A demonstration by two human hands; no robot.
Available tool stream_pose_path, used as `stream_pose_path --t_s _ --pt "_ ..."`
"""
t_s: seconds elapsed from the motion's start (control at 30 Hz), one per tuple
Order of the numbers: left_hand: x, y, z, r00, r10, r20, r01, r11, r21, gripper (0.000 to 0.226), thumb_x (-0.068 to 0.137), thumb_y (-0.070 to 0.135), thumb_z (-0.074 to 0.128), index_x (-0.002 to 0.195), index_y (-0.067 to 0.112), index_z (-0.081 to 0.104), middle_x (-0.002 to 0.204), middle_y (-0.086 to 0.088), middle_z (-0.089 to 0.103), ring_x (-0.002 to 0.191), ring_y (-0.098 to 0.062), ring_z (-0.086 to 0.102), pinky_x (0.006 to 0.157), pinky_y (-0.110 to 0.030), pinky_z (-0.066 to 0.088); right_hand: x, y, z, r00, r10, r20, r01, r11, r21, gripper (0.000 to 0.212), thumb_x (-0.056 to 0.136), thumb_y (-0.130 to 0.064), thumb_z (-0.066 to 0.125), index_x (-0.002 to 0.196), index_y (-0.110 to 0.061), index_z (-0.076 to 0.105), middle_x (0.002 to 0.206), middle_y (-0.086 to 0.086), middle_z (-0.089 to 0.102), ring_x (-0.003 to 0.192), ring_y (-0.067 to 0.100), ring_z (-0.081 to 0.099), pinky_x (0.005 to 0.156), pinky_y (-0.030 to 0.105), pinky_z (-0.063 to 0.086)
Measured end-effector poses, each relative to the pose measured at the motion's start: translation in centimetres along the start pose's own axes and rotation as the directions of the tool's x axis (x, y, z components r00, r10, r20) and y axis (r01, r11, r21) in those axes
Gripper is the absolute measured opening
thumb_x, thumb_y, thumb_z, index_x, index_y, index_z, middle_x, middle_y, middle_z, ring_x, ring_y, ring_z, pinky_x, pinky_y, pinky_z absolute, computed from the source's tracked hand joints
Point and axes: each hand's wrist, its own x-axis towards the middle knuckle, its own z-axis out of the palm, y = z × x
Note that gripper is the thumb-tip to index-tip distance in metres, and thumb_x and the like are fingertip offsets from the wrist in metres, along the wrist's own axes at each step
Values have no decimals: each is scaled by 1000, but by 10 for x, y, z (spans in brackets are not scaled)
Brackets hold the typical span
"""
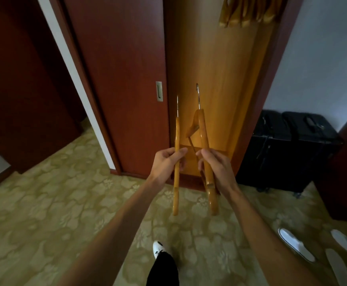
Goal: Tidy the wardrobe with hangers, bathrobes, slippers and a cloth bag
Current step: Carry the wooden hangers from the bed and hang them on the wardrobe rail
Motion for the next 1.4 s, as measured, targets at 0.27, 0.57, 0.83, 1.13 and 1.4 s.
stream_pose_path --t_s 0.27,0.57,0.83,1.13,1.4 --pt "210 10 -32 998 61 -4 -61 998 -15 41 92 29 71 93 -12 69 72 -12 67 60 -19 58 67 -32 47 204 17 3 999 -38 12 38 999 -11 44 91 -42 54 100 -1 68 70 10 63 61 13 58 63 22 46" --pt "393 34 -35 996 60 66 -58 998 -26 34 94 32 68 85 0 73 72 -7 68 65 -18 59 72 -33 50 386 10 -2 995 -66 -77 67 998 16 42 93 -40 56 100 0 66 69 6 63 62 14 60 61 21 50" --pt "540 60 -23 982 170 82 -165 984 -61 35 97 27 65 95 -7 72 70 -8 66 62 -17 58 62 -24 49 532 0 -23 981 -162 -112 164 986 18 36 102 -27 54 100 7 65 73 10 61 65 12 60 64 17 50" --pt "703 136 5 942 324 86 -330 942 55 41 96 34 65 90 -7 72 74 -5 69 70 -11 65 76 -30 49 699 -58 -56 941 -303 -151 299 953 -49 26 99 -29 57 90 -10 72 68 -3 67 68 11 66 66 20 54" --pt "799 199 30 921 360 148 -368 929 31 34 94 37 66 95 5 77 78 -5 71 75 -19 67 69 -24 53 794 -104 -85 893 -423 -154 416 906 -71 30 100 -33 55 100 -8 72 72 -7 69 73 9 68 67 17 52"
